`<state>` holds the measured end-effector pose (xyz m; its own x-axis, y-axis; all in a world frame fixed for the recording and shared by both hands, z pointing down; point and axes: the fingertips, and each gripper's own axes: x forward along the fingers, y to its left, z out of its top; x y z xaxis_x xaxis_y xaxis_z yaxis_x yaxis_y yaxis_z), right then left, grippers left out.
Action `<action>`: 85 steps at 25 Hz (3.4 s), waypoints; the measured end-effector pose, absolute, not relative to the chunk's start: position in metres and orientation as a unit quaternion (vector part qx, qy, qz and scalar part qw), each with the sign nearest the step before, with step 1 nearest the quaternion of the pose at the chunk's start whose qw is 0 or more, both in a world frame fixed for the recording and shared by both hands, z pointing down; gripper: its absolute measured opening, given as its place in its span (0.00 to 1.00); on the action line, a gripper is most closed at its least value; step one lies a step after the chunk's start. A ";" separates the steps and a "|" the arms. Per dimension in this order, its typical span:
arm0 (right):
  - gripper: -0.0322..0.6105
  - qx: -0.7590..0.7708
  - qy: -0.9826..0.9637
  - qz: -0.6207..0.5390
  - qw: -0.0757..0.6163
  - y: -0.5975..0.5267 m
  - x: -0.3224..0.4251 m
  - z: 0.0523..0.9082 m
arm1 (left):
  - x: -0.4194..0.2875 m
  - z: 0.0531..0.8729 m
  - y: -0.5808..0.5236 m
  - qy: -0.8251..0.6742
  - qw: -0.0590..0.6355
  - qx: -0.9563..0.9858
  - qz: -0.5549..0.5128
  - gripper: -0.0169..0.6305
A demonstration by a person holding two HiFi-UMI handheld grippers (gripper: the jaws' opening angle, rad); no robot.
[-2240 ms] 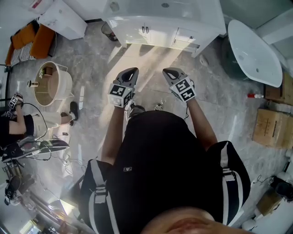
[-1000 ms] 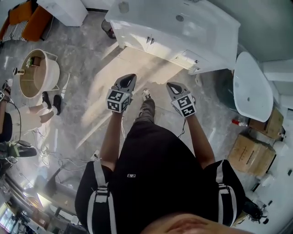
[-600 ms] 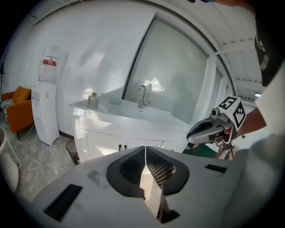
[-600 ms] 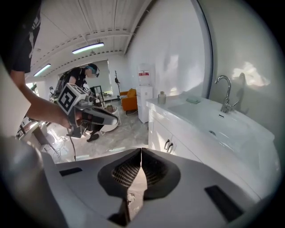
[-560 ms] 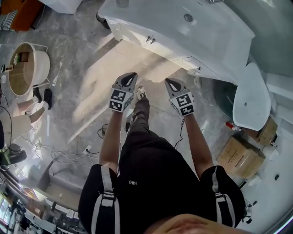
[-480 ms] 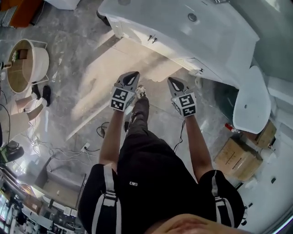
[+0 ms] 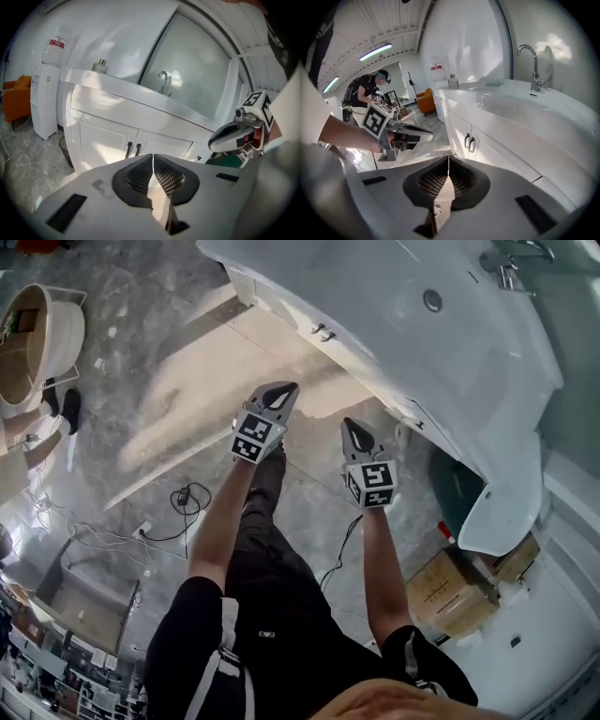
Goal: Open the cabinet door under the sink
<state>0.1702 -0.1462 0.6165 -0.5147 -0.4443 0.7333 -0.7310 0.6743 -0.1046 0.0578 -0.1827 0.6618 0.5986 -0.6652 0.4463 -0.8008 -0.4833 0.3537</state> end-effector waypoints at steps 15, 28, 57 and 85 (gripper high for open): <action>0.14 0.293 -0.857 0.213 0.366 -0.184 0.153 0.702 | 0.062 0.752 -0.318 -0.485 0.231 0.830 0.149 0.05; 0.14 0.275 -0.853 0.229 0.380 -0.165 0.169 0.725 | 0.092 0.782 -0.338 -0.472 0.232 0.835 0.160 0.19; 0.14 0.272 -0.865 0.185 0.379 -0.146 0.130 0.711 | 0.026 0.801 -0.243 -0.516 0.178 0.806 0.231 0.10; 0.14 0.203 -0.884 0.171 0.384 -0.102 0.089 0.707 | -0.089 0.798 -0.186 -0.563 0.194 0.762 0.255 0.09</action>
<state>0.0885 -0.1015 0.7066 -0.6225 -0.2286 0.7485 -0.4912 0.8587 -0.1462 -0.0887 -0.1860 0.7977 0.2371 -0.7581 0.6075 -0.9565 -0.2915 0.0094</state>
